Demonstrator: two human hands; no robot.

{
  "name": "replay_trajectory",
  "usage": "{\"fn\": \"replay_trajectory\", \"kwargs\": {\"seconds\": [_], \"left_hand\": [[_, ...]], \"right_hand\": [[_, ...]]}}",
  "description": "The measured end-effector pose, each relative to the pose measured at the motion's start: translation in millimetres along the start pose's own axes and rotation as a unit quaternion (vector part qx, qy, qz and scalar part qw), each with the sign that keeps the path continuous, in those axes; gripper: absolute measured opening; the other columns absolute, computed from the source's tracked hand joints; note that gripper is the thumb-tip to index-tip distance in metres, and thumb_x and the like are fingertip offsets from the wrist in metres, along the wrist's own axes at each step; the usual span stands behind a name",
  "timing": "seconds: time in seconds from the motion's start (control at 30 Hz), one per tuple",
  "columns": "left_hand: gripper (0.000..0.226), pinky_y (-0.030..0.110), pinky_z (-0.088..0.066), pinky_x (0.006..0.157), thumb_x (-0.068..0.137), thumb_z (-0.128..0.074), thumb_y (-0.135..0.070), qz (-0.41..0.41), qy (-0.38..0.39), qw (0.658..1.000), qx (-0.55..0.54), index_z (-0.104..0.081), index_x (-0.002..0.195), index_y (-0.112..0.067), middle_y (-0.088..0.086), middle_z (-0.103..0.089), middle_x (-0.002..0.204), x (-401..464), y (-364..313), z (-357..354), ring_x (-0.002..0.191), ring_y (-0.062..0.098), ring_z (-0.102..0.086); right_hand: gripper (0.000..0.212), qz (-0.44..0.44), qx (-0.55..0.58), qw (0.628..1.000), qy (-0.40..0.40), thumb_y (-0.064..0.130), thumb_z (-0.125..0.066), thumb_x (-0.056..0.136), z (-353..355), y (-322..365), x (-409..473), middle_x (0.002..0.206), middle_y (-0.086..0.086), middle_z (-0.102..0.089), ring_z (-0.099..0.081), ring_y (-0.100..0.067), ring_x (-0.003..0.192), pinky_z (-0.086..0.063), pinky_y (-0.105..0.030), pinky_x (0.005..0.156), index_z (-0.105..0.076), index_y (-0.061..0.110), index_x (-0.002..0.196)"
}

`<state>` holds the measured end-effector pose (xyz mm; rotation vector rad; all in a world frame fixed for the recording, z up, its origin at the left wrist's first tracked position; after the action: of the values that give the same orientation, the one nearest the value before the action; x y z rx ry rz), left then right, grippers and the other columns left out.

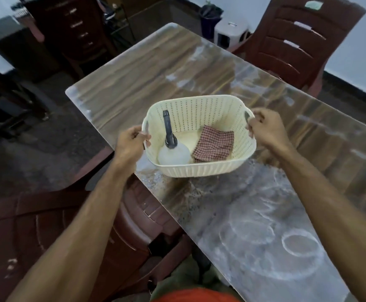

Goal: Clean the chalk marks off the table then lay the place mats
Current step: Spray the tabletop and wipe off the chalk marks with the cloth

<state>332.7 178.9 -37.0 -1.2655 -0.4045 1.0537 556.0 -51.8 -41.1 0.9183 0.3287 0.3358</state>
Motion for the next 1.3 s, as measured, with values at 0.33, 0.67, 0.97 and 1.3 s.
{"fn": "replay_trajectory", "kwargs": {"seconds": [0.33,0.67,0.97,1.3], "left_hand": [[0.027,0.030,-0.053,0.070,0.094,-0.046,0.003,0.023,-0.084,0.996,-0.034,-0.063,0.112,-0.007,0.003,-0.064,0.087,107,1,28,0.066,0.010,-0.054],[0.027,0.018,-0.048,0.054,0.098,-0.044,-0.001,0.071,-0.120,0.989,-0.039,-0.062,0.118,-0.007,0.002,-0.061,0.085,140,21,18,0.074,0.014,-0.056],[0.037,0.026,-0.049,0.093,0.091,-0.058,-0.007,-0.050,-0.163,0.979,0.115,-0.056,0.127,-0.015,0.002,-0.057,0.124,113,19,19,0.108,0.015,-0.058],[0.035,0.038,-0.030,0.108,0.089,-0.067,-0.033,-0.177,-0.053,0.912,0.367,-0.061,0.121,-0.018,0.000,-0.066,0.119,103,27,-5,0.112,0.022,-0.058]], "right_hand": [[0.031,0.061,-0.096,0.994,0.011,-0.002,-0.057,0.088,-86,77,119,0.102,-0.006,-0.072,-0.069,-0.023,0.092,-0.058,-0.045,0.083,-0.068,0.012,0.114],[0.027,0.066,-0.152,0.986,0.014,0.010,-0.063,0.093,-121,72,145,0.113,-0.005,-0.069,-0.066,-0.022,0.099,-0.056,-0.041,0.088,-0.063,0.014,0.120],[0.038,0.136,-0.186,0.972,-0.037,0.022,-0.058,0.093,-125,60,139,0.126,-0.008,-0.059,-0.057,-0.022,0.111,-0.051,-0.036,0.093,-0.055,0.012,0.130],[0.030,0.295,-0.263,0.919,-0.010,0.018,-0.058,0.092,-133,73,104,0.124,-0.012,-0.056,-0.051,-0.027,0.114,-0.042,-0.040,0.098,-0.063,0.011,0.120]]}}
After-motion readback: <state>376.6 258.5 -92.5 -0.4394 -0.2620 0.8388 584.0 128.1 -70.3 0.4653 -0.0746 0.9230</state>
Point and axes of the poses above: each hand's wrist, its own x-axis towards the middle knuckle, its own z-axis out of the back of the hand, y = z × x, the point moved 1 cm from there along x, towards the middle knuckle
